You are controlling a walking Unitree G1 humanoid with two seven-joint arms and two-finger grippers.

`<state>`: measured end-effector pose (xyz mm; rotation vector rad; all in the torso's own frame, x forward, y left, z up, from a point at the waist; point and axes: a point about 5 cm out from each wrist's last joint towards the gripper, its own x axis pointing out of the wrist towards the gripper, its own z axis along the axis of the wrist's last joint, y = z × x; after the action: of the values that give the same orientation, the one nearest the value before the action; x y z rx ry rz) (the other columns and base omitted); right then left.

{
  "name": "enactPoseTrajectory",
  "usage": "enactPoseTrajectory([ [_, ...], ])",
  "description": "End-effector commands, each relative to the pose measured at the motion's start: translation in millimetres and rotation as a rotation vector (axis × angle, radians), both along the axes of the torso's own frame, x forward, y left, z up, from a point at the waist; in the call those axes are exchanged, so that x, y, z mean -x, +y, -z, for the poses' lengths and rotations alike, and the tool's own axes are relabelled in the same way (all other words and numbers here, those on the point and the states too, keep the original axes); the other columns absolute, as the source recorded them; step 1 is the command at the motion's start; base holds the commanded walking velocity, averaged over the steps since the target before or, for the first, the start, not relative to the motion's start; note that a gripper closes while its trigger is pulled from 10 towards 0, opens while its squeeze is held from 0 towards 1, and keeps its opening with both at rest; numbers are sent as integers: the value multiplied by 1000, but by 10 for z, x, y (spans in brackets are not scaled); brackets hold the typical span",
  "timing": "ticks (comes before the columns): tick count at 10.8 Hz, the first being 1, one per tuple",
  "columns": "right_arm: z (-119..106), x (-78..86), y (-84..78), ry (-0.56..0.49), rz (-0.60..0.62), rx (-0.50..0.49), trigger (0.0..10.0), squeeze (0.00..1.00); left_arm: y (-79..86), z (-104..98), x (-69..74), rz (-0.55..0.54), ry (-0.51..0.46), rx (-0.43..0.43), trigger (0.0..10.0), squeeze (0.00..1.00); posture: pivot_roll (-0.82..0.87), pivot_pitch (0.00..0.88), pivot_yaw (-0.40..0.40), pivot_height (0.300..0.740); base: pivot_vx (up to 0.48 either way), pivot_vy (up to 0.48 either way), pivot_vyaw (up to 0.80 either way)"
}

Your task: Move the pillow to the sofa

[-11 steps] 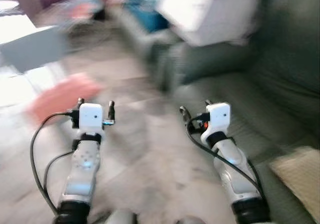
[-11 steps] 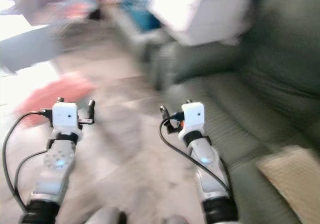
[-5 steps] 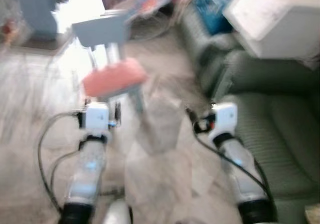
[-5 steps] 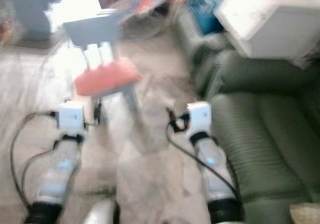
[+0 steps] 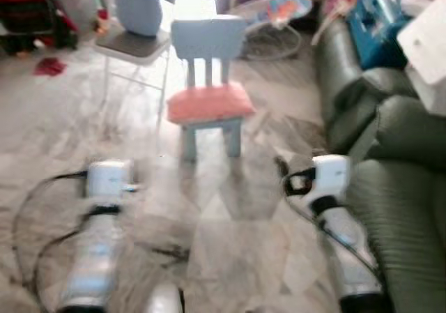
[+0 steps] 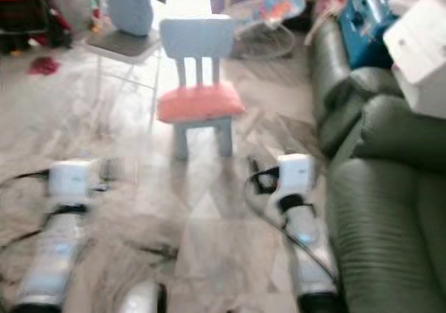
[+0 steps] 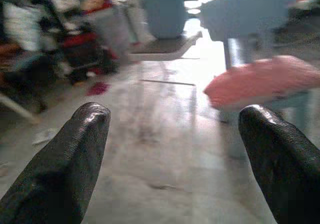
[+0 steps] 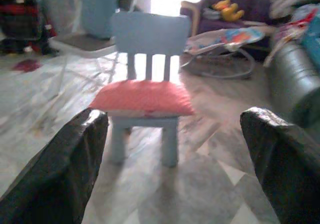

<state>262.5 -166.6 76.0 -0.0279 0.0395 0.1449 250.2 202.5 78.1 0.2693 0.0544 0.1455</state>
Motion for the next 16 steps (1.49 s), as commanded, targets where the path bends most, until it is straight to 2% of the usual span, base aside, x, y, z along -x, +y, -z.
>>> enactPoseTrajectory([
  [1,74,76,-155,31,57,11,10000,0,-83,-19,3,38,-6,9,10000,0,42,72,-59,740,0,0,0],
  [3,55,23,-38,21,22,3,10000,0,-133,-41,-28,55,-13,22,10000,0,41,67,-56,740,182,0,0],
  [5,13,-21,8,8,15,-11,10000,0,-168,-54,-46,71,-19,30,10000,0,40,70,-57,740,441,0,0],
  [12,-4,-20,42,4,-3,-12,10000,0,-200,-77,-94,58,-29,44,10000,0,31,77,-64,740,435,0,0],
  [16,4,-28,66,7,-9,-9,10000,0,-195,-74,-88,47,-19,36,10000,0,36,84,-63,740,374,298,594],
])
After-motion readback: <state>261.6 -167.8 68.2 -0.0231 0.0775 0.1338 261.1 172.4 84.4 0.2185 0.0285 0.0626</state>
